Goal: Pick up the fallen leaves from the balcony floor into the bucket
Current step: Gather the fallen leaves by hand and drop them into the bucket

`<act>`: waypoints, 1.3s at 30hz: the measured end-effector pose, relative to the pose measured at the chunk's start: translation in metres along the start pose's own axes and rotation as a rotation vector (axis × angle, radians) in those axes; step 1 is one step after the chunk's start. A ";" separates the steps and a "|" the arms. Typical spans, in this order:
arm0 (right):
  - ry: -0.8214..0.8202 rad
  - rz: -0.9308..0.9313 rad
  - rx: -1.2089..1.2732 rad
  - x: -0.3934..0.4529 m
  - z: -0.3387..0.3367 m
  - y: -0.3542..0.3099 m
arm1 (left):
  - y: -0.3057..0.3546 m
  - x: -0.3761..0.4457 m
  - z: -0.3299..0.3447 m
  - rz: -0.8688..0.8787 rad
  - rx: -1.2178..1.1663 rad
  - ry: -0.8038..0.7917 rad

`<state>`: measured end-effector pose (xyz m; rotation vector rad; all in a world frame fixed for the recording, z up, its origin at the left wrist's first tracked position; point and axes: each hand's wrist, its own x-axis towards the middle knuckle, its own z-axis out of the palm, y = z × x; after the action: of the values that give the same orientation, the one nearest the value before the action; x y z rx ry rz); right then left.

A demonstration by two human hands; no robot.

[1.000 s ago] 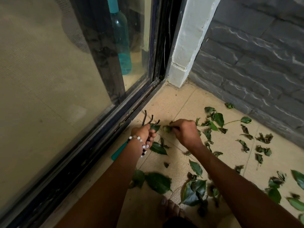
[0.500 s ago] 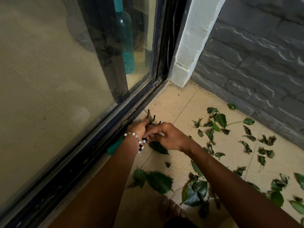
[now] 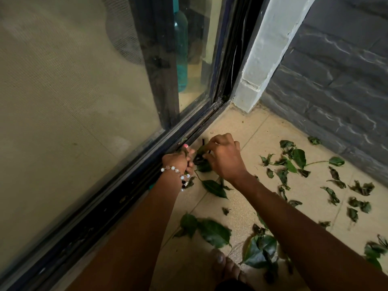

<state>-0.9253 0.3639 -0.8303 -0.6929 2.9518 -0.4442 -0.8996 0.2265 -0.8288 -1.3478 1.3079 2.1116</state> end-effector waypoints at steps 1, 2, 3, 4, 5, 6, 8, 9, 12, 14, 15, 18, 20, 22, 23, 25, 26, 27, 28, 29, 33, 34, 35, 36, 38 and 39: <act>-0.022 0.016 -0.111 0.003 0.003 -0.005 | 0.000 0.000 -0.001 0.002 0.004 -0.005; -0.048 0.040 -0.198 0.005 0.005 -0.008 | 0.000 -0.001 -0.002 0.007 -0.007 -0.017; -0.075 0.066 -0.245 0.008 0.007 -0.011 | 0.000 -0.001 -0.003 0.022 -0.030 -0.031; -0.096 0.093 -0.258 0.012 0.007 -0.013 | -0.001 -0.001 -0.005 0.044 -0.056 -0.038; -0.112 0.117 -0.255 0.015 0.007 -0.014 | -0.002 -0.001 -0.007 0.067 -0.063 -0.037; -0.115 0.133 -0.247 0.017 0.007 -0.014 | -0.002 -0.001 -0.008 0.088 -0.048 -0.028; -0.106 0.139 -0.238 0.020 0.010 -0.013 | -0.004 -0.003 -0.011 0.135 0.008 -0.021; -0.100 0.135 -0.237 0.021 0.011 -0.013 | -0.004 -0.005 -0.012 0.162 0.029 -0.026; -0.040 0.157 -0.161 0.024 0.011 -0.012 | -0.002 -0.009 -0.013 0.214 0.051 -0.029; 0.044 0.248 0.021 0.028 0.005 -0.011 | 0.001 -0.012 -0.011 0.202 0.018 -0.046; 0.086 0.299 0.136 0.029 0.001 -0.009 | 0.002 -0.013 -0.009 0.189 -0.009 -0.060; 0.176 0.316 0.312 0.026 -0.013 0.001 | 0.003 -0.017 -0.003 0.161 -0.089 -0.087; 0.152 0.295 0.366 0.018 -0.020 0.008 | 0.003 -0.017 -0.001 0.149 -0.133 -0.091; 0.063 0.282 0.436 0.005 -0.021 0.012 | 0.001 -0.016 0.000 0.143 -0.167 -0.083; 0.016 0.262 0.453 0.000 -0.019 0.013 | 0.000 -0.016 0.001 0.139 -0.180 -0.075; -0.064 0.215 0.423 -0.009 -0.012 0.016 | -0.002 -0.016 0.001 0.117 -0.208 -0.070; -0.097 0.188 0.386 -0.012 -0.007 0.016 | -0.002 -0.017 0.000 0.105 -0.218 -0.077; -0.135 0.154 0.337 -0.014 -0.003 0.016 | -0.003 -0.018 -0.001 0.094 -0.218 -0.087; -0.174 0.119 0.274 -0.015 0.002 0.015 | -0.003 -0.019 -0.001 0.086 -0.208 -0.097; -0.205 0.092 0.216 -0.016 0.006 0.014 | -0.003 -0.019 -0.003 0.083 -0.187 -0.102; -0.212 0.078 0.130 -0.014 0.022 0.010 | -0.006 -0.017 -0.006 0.129 -0.076 -0.130; -0.196 0.097 0.141 -0.013 0.024 0.010 | -0.006 -0.015 -0.005 0.133 -0.041 -0.131; -0.176 0.112 0.157 -0.013 0.026 0.010 | -0.005 -0.014 -0.005 0.133 -0.010 -0.124; -0.152 0.120 0.166 -0.013 0.027 0.009 | -0.005 -0.012 -0.005 0.133 0.006 -0.113; -0.106 0.105 0.163 -0.014 0.029 0.010 | -0.004 -0.009 -0.006 0.140 0.012 -0.088; -0.081 0.093 0.157 -0.015 0.030 0.011 | -0.004 -0.007 -0.006 0.143 0.008 -0.082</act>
<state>-0.9129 0.3724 -0.8619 -0.5408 2.8207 -0.6168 -0.8898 0.2252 -0.8259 -1.1830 1.4153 2.2276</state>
